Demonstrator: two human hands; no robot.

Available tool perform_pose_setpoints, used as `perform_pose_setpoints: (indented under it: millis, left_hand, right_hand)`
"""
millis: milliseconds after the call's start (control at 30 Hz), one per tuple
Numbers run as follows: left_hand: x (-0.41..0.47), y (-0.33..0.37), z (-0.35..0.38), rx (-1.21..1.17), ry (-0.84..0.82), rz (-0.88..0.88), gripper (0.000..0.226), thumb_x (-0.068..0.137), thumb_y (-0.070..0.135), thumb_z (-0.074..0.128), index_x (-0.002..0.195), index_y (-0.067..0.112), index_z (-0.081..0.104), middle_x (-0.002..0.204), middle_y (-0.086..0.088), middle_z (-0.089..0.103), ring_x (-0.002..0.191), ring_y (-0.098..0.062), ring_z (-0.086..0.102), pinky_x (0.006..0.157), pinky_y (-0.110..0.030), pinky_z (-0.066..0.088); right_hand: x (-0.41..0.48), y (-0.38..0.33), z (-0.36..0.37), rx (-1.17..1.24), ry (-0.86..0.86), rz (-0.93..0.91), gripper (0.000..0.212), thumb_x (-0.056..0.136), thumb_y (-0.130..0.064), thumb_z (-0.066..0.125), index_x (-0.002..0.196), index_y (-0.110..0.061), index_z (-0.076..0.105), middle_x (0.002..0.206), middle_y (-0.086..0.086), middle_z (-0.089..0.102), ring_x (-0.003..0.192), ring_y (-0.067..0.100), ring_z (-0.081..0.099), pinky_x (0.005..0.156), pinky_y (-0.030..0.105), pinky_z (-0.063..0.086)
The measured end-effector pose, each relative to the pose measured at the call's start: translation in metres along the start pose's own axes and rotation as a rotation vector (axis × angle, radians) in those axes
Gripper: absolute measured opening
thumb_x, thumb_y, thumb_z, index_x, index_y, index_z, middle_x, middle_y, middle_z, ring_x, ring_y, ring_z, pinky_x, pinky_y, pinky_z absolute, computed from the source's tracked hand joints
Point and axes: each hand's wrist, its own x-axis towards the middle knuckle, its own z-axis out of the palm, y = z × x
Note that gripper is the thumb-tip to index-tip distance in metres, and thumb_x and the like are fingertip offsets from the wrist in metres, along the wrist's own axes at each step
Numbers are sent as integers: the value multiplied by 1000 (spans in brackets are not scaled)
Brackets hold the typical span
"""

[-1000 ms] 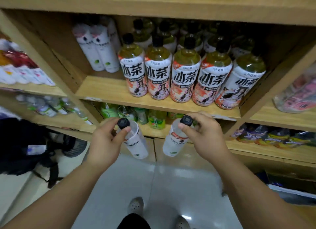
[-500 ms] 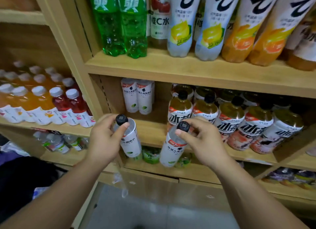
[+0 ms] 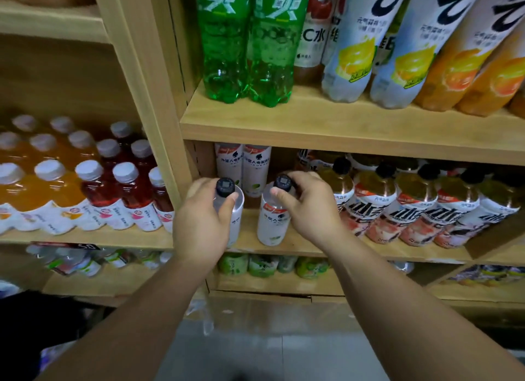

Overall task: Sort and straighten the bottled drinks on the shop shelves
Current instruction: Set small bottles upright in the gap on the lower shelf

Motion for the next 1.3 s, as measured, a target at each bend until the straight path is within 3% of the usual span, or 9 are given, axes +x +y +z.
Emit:
perform_pose_setpoints:
  millis: [233,533,633,733,800,967,1067,1200,1300]
  left_hand:
    - [12,3,0,120,-63,-82,51,103,36,55,144,7,50,132,-16,65,111,-41,63,78,-42,50]
    - [-3,-5,16,125,-73,-93,77,100,41,56,159,6,22,161,-14,37,122,-40,61,81,-46,55]
    - [-26,-14,20,91,-38,16,82,97,41,55,161,11,14,165,-11,28,127,-37,58,77,-42,58]
    - [-56,-33,26,-66,-9,-1,73,96,35,63,156,14,26,159,-4,30,128,-33,57,94,-44,57]
    - [-72,-44,31,-162,33,-116,66,94,39,66,148,16,36,139,6,39,112,-23,62,88,-37,55]
    - [-86,-60,57,-131,28,-351,52,91,33,72,135,11,57,124,-4,64,108,-24,64,89,-31,49]
    - [-84,-61,70,-170,30,-436,50,90,36,71,134,18,59,124,-1,69,105,-20,70,90,-45,58]
    - [-78,-54,81,-245,142,-501,47,89,31,72,134,22,61,117,3,73,97,-9,73,87,-39,59]
    - [-80,-55,89,-152,201,-510,42,90,28,75,129,16,66,112,-1,75,91,-12,74,86,-28,53]
  right_hand:
    - [14,7,13,1,33,115,39,97,-41,66,101,-3,70,94,14,68,89,27,62,76,44,54]
    - [-13,26,19,30,-8,141,44,99,-42,64,136,-18,58,108,-2,53,83,1,55,69,9,38]
    - [-33,42,32,158,-56,207,68,96,-48,65,156,-33,37,136,-9,56,91,0,62,82,18,53]
    - [-54,55,48,198,-117,293,81,90,-50,70,159,-37,29,147,-13,52,98,2,67,88,38,60]
    - [-61,60,56,227,-136,334,79,89,-46,74,156,-37,34,145,-14,53,101,3,68,90,40,61]
    - [-58,70,70,230,-102,358,68,87,-31,81,146,-34,47,116,-31,58,103,0,67,88,32,59]
    - [-52,75,74,174,-68,356,57,89,-28,80,138,-30,53,109,-24,64,92,-4,68,81,33,62]
    - [-40,82,77,147,-73,324,51,89,-25,79,135,-28,56,107,-20,68,87,-4,68,79,32,61]
    - [-28,88,84,139,-101,279,52,93,-23,75,140,-27,53,112,-20,67,87,-16,63,76,10,52]
